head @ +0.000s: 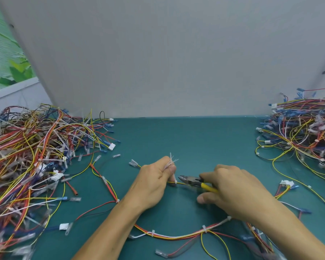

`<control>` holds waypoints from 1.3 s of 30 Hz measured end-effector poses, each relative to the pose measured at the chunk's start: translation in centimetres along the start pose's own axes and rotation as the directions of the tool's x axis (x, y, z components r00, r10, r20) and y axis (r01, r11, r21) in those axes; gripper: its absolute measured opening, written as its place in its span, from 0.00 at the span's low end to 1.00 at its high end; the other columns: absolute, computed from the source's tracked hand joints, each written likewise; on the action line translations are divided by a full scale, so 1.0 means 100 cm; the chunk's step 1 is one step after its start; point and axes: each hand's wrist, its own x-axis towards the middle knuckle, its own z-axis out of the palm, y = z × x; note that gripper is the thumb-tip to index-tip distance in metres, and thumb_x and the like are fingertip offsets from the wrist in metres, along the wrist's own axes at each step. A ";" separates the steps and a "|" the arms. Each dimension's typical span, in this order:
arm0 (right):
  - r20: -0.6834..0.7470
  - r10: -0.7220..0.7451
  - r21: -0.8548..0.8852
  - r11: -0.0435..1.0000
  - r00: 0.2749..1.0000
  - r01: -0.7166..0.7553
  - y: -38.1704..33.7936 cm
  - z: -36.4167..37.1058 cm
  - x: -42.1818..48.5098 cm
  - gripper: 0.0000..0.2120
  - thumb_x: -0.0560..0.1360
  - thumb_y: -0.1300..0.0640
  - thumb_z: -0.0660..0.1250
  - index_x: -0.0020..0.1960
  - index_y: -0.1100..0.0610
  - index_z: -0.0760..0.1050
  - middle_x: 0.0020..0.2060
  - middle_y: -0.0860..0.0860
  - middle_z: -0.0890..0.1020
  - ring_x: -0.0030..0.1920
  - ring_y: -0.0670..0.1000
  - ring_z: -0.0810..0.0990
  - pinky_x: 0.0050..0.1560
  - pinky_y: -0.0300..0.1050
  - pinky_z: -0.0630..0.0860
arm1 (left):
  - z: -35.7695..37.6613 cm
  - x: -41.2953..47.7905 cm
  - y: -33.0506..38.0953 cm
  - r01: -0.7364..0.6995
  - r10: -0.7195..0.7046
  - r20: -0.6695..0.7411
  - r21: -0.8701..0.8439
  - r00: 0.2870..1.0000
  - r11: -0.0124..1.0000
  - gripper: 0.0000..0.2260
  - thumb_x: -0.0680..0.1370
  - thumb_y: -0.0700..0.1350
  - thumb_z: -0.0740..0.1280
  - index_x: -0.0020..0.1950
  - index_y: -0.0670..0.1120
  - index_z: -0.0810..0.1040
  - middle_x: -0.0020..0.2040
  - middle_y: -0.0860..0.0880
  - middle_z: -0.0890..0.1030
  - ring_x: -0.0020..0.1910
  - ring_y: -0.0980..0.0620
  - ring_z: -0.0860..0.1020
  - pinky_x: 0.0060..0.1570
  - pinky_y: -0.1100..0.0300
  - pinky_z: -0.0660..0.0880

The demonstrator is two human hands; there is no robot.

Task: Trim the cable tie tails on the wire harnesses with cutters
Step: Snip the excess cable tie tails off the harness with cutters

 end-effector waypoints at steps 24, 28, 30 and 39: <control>-0.060 -0.049 -0.090 0.995 0.997 0.043 -0.006 -0.004 -0.003 0.20 0.72 0.33 0.62 0.55 0.46 0.73 0.42 0.45 0.67 0.51 0.53 0.75 0.39 0.46 0.60 | -0.001 0.000 0.003 0.034 -0.034 0.020 0.002 0.999 0.999 0.11 0.82 0.46 0.59 0.39 0.47 0.71 0.36 0.55 0.81 0.39 0.56 0.76 0.45 0.61 0.72; -0.065 -0.050 -0.117 0.992 0.997 0.042 -0.007 -0.005 -0.004 0.20 0.73 0.33 0.62 0.56 0.46 0.73 0.43 0.45 0.68 0.50 0.53 0.75 0.38 0.46 0.58 | -0.001 0.000 0.003 0.043 -0.043 0.026 0.003 0.999 0.999 0.11 0.82 0.46 0.59 0.39 0.47 0.71 0.36 0.54 0.81 0.40 0.54 0.76 0.46 0.59 0.72; -0.059 -0.050 -0.118 0.992 0.997 0.043 -0.008 -0.005 -0.004 0.20 0.73 0.34 0.61 0.56 0.46 0.73 0.43 0.45 0.68 0.51 0.53 0.75 0.38 0.46 0.58 | -0.001 0.000 0.003 0.049 -0.049 0.025 0.004 0.999 0.999 0.11 0.82 0.46 0.59 0.39 0.47 0.71 0.36 0.54 0.81 0.39 0.54 0.76 0.46 0.60 0.72; -0.050 -0.062 -0.151 0.987 0.997 0.053 -0.012 -0.004 -0.003 0.20 0.74 0.34 0.61 0.57 0.46 0.72 0.43 0.46 0.67 0.45 0.53 0.70 0.39 0.47 0.57 | -0.001 0.000 0.004 0.044 -0.044 0.027 0.005 0.999 0.999 0.11 0.82 0.46 0.59 0.39 0.47 0.72 0.36 0.53 0.80 0.38 0.55 0.74 0.43 0.62 0.70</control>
